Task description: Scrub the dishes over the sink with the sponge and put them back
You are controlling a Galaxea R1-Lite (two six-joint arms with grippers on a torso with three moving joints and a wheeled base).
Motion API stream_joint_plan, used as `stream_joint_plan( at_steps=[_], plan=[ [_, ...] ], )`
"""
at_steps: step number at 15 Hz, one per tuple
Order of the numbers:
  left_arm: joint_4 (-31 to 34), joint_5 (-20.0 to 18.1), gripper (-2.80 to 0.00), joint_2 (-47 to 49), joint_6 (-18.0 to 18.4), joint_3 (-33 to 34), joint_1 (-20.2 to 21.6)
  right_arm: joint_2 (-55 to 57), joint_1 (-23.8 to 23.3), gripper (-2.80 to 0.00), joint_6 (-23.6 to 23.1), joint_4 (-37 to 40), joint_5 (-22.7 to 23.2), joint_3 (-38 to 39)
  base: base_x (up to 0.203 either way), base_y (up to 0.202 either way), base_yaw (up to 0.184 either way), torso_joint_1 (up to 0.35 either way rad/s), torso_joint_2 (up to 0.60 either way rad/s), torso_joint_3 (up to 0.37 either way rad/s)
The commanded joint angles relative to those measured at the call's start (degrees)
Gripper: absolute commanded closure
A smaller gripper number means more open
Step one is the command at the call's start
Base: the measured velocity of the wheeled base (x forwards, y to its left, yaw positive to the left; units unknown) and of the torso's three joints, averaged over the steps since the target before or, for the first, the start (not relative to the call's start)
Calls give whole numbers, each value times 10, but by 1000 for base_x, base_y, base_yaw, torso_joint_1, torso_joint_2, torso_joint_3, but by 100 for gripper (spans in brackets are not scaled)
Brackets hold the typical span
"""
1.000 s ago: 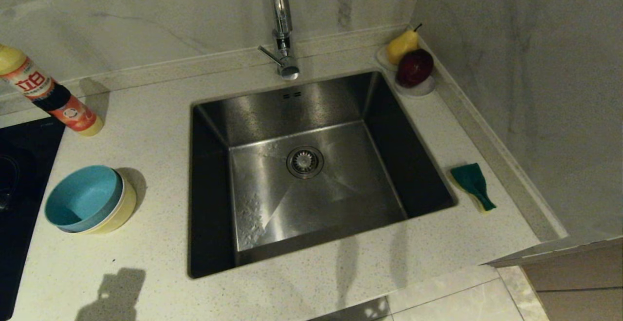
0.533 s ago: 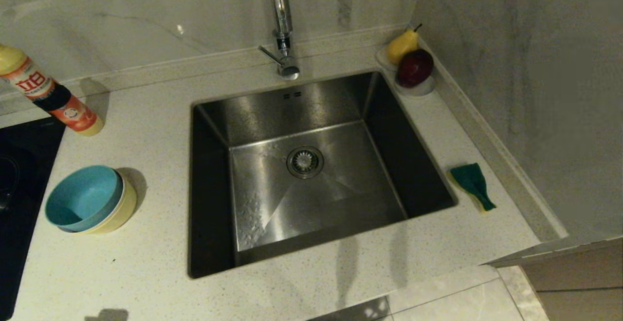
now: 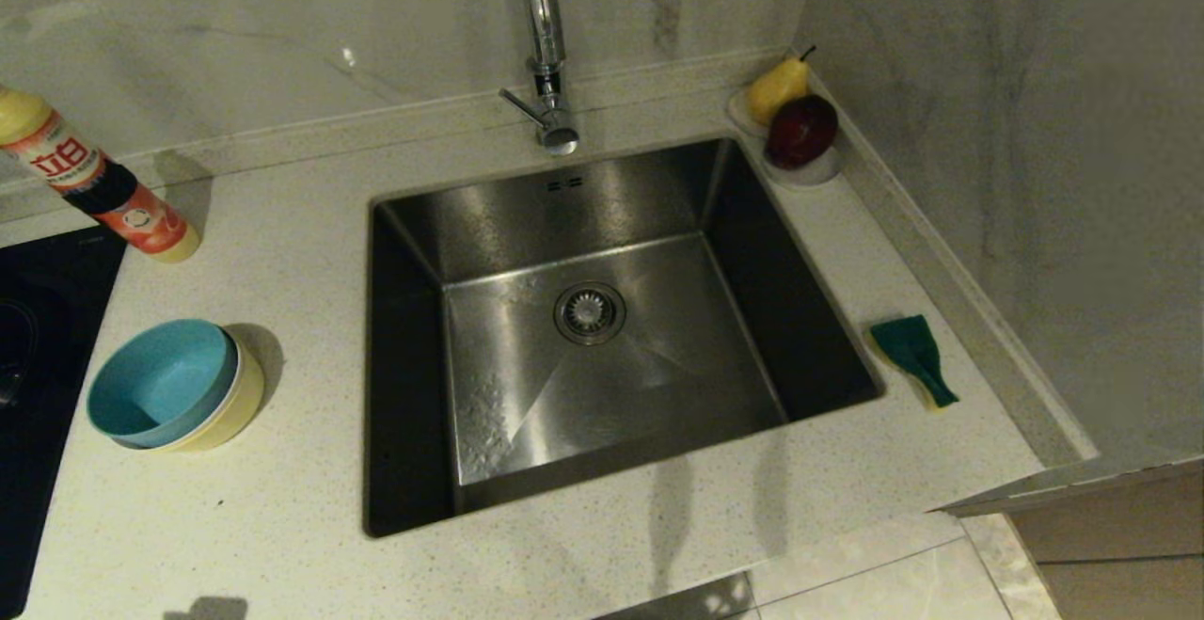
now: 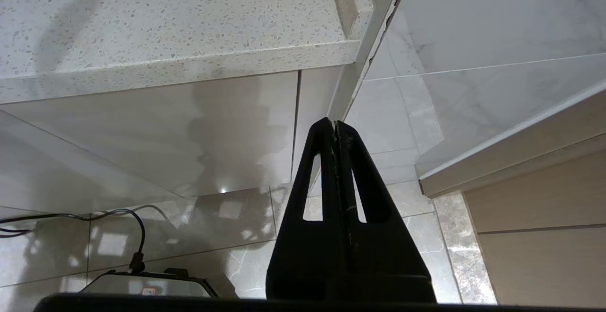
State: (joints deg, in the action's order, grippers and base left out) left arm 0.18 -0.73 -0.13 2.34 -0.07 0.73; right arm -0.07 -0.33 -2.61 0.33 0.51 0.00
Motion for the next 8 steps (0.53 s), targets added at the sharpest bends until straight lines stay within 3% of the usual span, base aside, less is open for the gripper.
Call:
stream_joint_plan(
  at_steps=[1, 8],
  plan=[
    [-1, 1, 0, 2, -25, 2, 0, 1, 0, 0, 0, 0, 0, 0, 0, 0, 0, 0, 0, 0],
    [-2, 6, 0, 2, -37, 2, 0, 2, 0, 0, 0, 0, 0, 0, 0, 0, 0, 0, 0, 0]
  ],
)
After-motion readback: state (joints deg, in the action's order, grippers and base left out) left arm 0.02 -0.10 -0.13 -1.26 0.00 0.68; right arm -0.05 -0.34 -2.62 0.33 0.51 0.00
